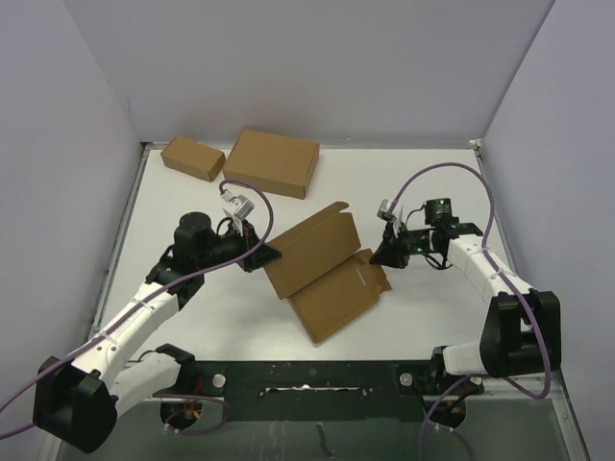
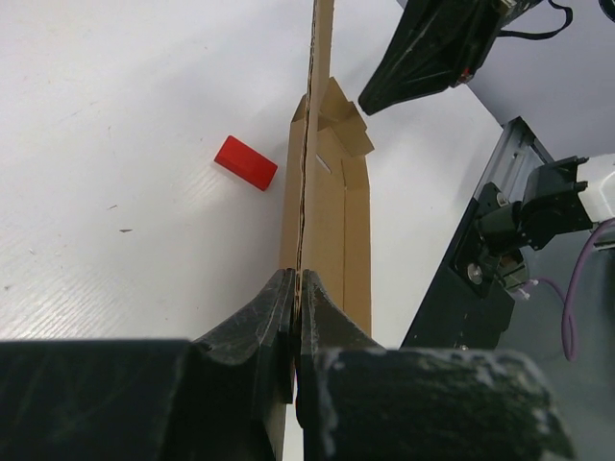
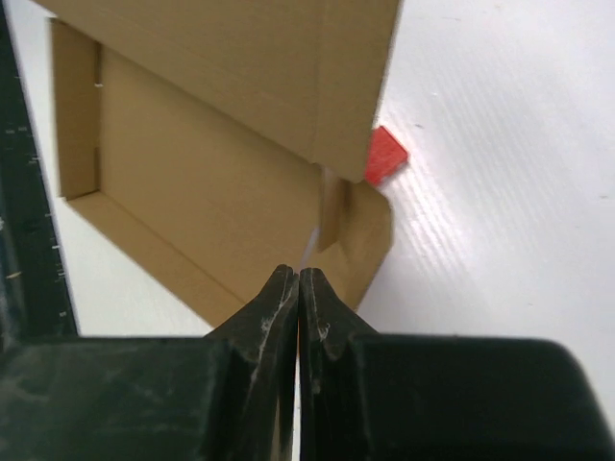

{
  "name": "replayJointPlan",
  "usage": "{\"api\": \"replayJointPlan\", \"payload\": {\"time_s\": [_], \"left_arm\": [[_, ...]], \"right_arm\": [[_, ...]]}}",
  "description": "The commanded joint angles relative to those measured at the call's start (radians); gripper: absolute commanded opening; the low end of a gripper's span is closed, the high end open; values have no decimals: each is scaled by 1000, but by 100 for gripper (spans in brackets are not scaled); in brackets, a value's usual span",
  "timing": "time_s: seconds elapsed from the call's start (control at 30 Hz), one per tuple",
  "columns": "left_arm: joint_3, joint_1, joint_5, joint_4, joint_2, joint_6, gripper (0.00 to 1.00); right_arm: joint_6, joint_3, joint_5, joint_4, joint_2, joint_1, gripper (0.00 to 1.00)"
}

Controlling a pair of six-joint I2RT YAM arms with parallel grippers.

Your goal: Fold the paper box

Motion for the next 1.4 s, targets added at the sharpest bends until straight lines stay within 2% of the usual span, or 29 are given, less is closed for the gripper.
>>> {"api": "replayJointPlan", "payload": {"time_s": [0.0, 0.27, 0.5, 0.63, 0.77, 1.07, 1.23, 1.37], "left_arm": [[13, 3, 30, 74, -21, -15, 0], [2, 3, 24, 101, -13, -43, 0], [-16, 4, 27, 138, 2, -71, 0], [-33, 3, 21, 150, 8, -81, 0], [-47, 3, 24, 163, 21, -95, 0], [-75, 3, 112, 221, 75, -130, 0], [-92, 3, 136, 260, 102, -156, 0], [-96, 7, 85, 237, 92, -155, 0]], "right_arm": [[76, 7, 207, 166, -10, 40, 0], [73, -11, 325, 207, 29, 133, 0], [82, -12, 338, 222, 52, 207, 0], [102, -4, 278, 225, 60, 230, 0], [141, 5, 258, 245, 75, 250, 0], [326, -19, 380, 412, 146, 275, 0], [336, -36, 332, 447, 150, 305, 0], [273, -9, 290, 357, 127, 278, 0]]}}
